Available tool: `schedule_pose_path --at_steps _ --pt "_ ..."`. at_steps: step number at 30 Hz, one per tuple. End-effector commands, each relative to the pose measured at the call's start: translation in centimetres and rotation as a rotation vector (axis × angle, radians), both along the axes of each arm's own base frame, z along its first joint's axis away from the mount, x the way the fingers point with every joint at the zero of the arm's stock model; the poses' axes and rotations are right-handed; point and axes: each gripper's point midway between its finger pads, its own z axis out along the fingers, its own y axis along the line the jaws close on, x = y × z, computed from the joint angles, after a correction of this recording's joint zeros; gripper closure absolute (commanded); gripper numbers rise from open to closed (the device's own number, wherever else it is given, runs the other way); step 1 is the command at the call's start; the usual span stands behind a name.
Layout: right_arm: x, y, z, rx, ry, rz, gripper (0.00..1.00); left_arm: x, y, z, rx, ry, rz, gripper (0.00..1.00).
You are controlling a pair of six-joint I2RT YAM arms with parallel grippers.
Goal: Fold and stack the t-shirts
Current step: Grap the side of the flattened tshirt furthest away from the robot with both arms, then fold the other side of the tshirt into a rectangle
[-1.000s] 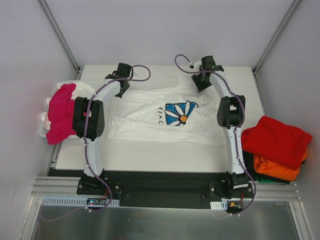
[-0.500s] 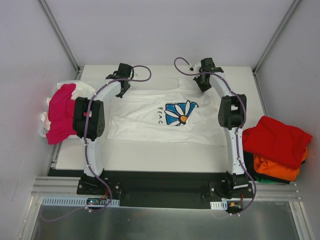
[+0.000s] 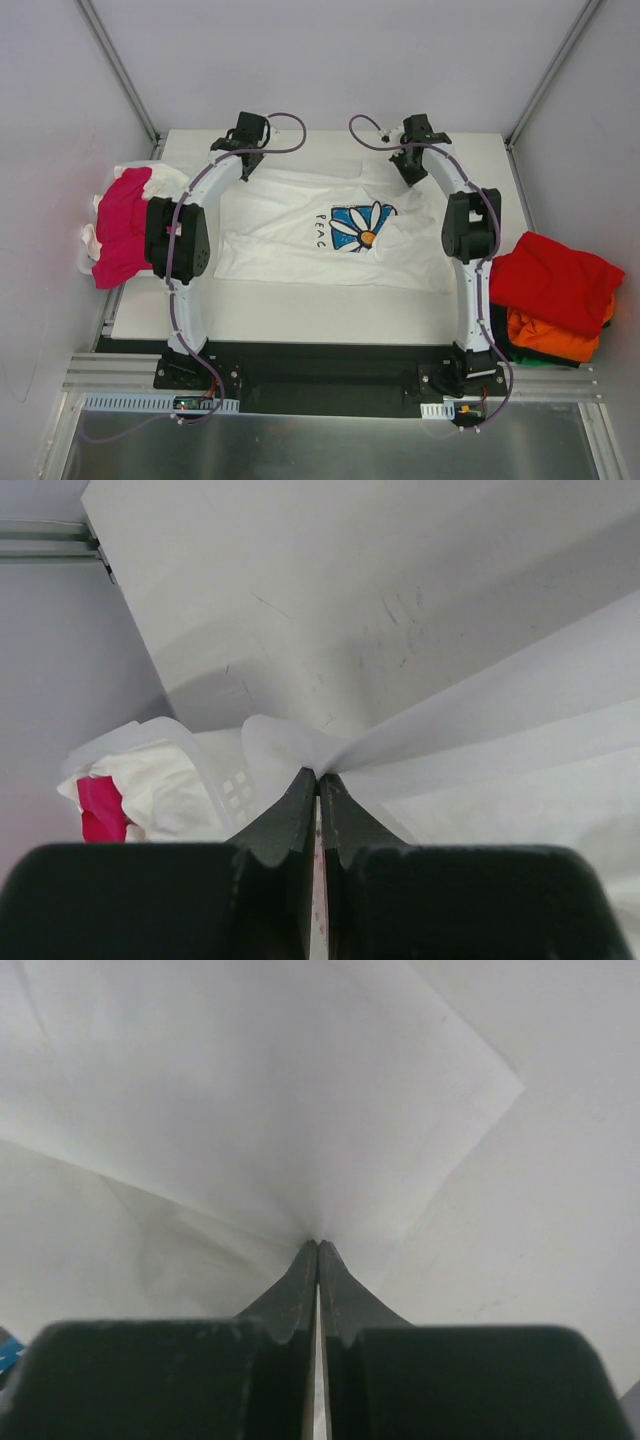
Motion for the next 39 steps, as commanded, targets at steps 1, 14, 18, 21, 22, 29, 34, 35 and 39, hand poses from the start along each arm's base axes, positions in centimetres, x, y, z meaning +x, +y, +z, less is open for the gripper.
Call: schedule_pose_path --at_steps 1,14,18,21,22,29,34,35,39 --pt "-0.4 -0.3 6.2 -0.004 -0.095 -0.006 0.99 -0.9 -0.4 4.0 -0.007 -0.080 0.012 1.00" --pt "-5.2 -0.1 8.3 0.017 -0.060 0.011 0.99 -4.5 0.1 1.2 0.020 0.011 -0.007 1.00" --pt "-7.0 0.1 9.2 0.027 -0.051 0.026 0.99 -5.2 0.3 1.5 0.020 0.011 -0.007 1.00" --pt "-8.3 0.2 9.8 0.029 -0.041 0.036 0.99 -5.8 0.4 1.8 0.018 0.008 -0.011 1.00" --pt "-8.8 0.3 9.8 0.032 -0.031 0.041 0.99 -6.0 0.5 1.7 0.021 0.012 -0.009 1.00" --pt "-11.3 0.6 10.2 0.027 0.000 0.064 0.99 -7.1 1.0 1.4 0.037 0.027 -0.014 1.00" --pt "-13.1 0.3 9.3 0.005 0.042 0.074 0.99 -8.6 1.4 1.0 0.038 0.044 -0.017 1.00" --pt "-13.4 0.2 9.2 0.003 0.047 0.077 0.99 -8.8 1.4 0.9 0.038 0.049 -0.018 1.00" --pt "-14.9 0.0 8.3 -0.009 0.083 0.079 0.99 -10.0 1.8 0.6 0.050 0.065 -0.022 1.00"
